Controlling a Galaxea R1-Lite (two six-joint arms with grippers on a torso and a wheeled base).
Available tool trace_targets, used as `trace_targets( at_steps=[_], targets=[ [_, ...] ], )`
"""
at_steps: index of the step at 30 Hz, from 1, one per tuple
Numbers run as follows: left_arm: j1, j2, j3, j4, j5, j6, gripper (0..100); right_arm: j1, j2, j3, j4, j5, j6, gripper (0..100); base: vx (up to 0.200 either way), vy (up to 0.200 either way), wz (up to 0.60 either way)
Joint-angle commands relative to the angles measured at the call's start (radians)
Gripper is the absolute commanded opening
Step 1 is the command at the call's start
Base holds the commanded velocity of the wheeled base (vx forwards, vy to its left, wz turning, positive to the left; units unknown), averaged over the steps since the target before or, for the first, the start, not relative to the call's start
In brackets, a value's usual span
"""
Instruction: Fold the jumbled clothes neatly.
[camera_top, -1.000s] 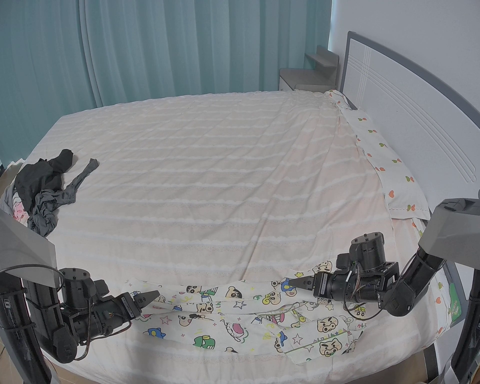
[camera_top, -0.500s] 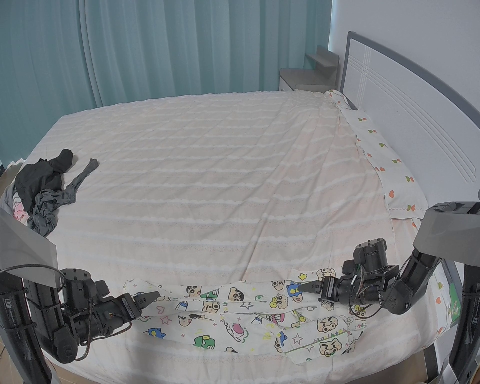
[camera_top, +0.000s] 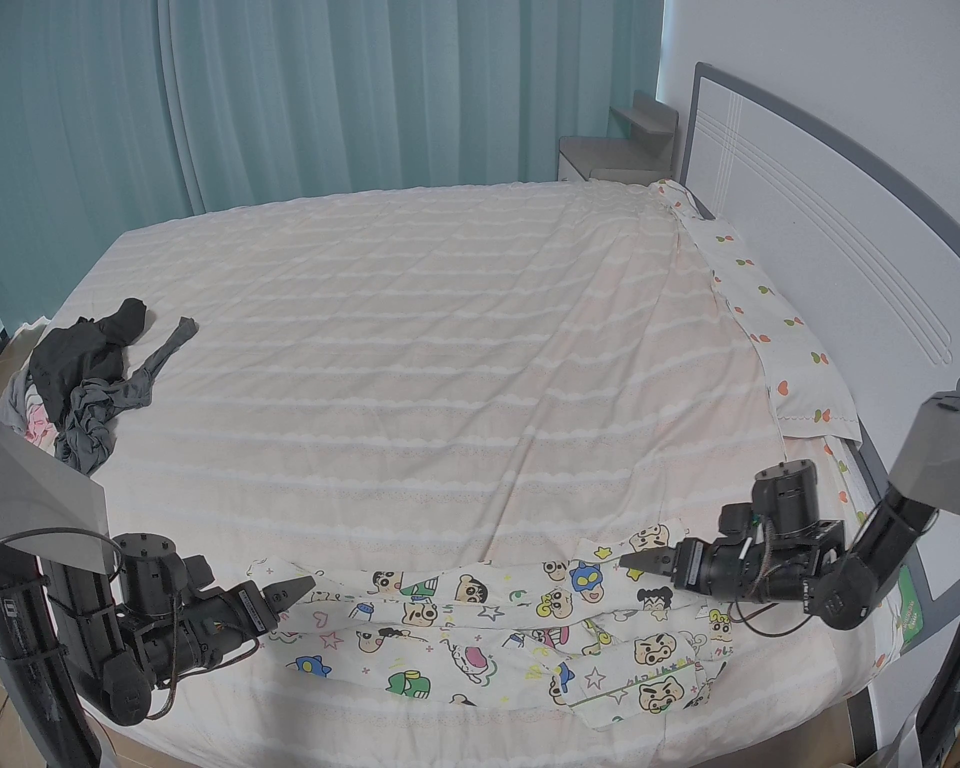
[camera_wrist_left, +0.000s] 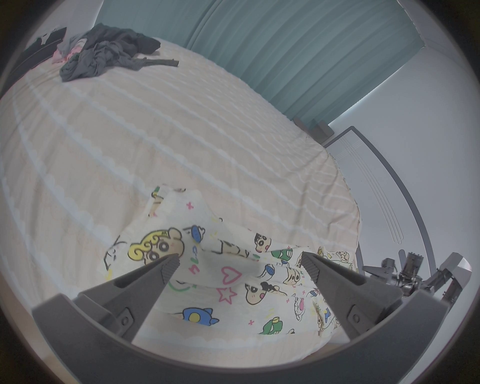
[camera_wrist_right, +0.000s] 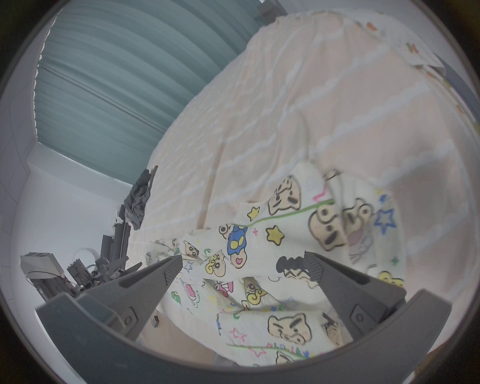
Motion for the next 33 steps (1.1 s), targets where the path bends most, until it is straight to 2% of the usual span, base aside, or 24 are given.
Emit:
trace_targets(
  at_steps=[1, 5, 6, 7, 10, 11, 12, 15, 22, 33],
  targets=[
    [0.029, -0.129, 0.01, -0.004, 0.009, 0.065, 100, -0.093, -0.271, 0.171, -0.008, -0.004, 0.036, 100, 0.0, 0.0, 0.0],
    [0.021, -0.192, 0.003, -0.004, 0.014, 0.075, 100, -0.182, -0.418, 0.276, -0.034, 0.002, 0.151, 100, 0.0, 0.0, 0.0],
    [0.021, -0.192, 0.003, -0.004, 0.014, 0.075, 100, -0.182, -0.418, 0.276, -0.034, 0.002, 0.151, 100, 0.0, 0.0, 0.0],
    [0.01, -0.197, 0.0, -0.004, 0.027, 0.094, 100, -0.213, -0.476, 0.316, -0.054, 0.011, 0.236, 100, 0.0, 0.0, 0.0],
    [-0.006, -0.191, 0.008, -0.001, 0.052, 0.154, 100, -0.227, -0.513, 0.369, -0.066, 0.054, 0.297, 100, 0.0, 0.0, 0.0],
    [-0.006, -0.189, 0.008, -0.001, 0.055, 0.157, 100, -0.227, -0.515, 0.372, -0.066, 0.057, 0.295, 100, 0.0, 0.0, 0.0],
    [-0.011, -0.171, 0.01, 0.003, 0.092, 0.186, 100, -0.227, -0.515, 0.386, -0.072, 0.081, 0.294, 100, 0.0, 0.0, 0.0],
    [-0.02, -0.157, 0.01, 0.012, 0.142, 0.187, 100, -0.221, -0.527, 0.391, -0.078, 0.085, 0.292, 100, 0.0, 0.0, 0.0],
    [-0.02, -0.157, 0.01, 0.06, 0.142, 0.183, 100, -0.216, -0.53, 0.398, -0.077, 0.103, 0.294, 100, 0.0, 0.0, 0.0],
    [-0.02, -0.154, 0.01, 0.077, 0.144, 0.175, 100, -0.215, -0.533, 0.398, -0.077, 0.114, 0.294, 100, 0.0, 0.2, 0.0]
  ],
)
